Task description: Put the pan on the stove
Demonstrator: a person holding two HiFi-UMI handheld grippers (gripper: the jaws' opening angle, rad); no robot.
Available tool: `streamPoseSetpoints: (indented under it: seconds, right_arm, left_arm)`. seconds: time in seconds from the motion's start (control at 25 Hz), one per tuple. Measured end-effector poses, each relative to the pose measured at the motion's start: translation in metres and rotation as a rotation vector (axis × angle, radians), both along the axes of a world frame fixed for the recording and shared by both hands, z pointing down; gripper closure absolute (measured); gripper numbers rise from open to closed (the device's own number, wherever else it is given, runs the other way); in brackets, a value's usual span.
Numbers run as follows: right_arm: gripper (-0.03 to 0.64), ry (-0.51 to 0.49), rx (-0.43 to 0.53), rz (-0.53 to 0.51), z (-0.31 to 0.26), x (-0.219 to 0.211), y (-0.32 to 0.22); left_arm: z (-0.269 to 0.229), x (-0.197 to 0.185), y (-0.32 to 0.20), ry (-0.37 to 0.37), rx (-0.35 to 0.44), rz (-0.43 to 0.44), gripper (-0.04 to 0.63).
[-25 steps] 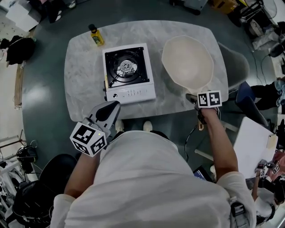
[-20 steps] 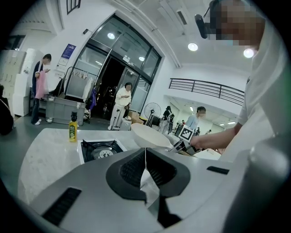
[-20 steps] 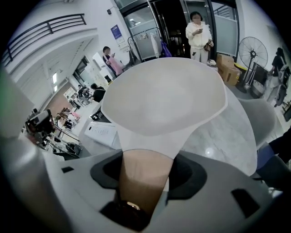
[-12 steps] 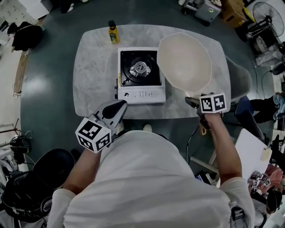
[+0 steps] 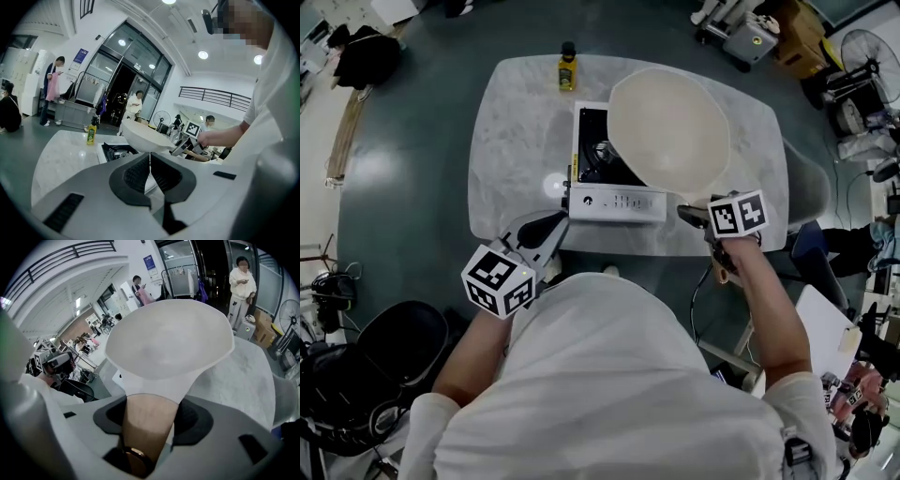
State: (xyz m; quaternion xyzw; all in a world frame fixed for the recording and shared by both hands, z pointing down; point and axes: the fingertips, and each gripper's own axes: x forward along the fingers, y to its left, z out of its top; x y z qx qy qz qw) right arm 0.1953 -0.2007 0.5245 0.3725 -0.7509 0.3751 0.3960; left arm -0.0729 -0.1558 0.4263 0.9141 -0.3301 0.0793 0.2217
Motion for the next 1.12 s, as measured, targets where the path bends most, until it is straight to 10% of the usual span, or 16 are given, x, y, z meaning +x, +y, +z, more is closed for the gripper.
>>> streamPoseSetpoints:
  seconds: [1.12]
  right_arm:
    - [0.36,0.087,-0.043,-0.073,0.036,-0.086,-0.024]
  left_arm:
    - [0.005,-0.061,0.002,0.009,-0.013,0.024,0.577]
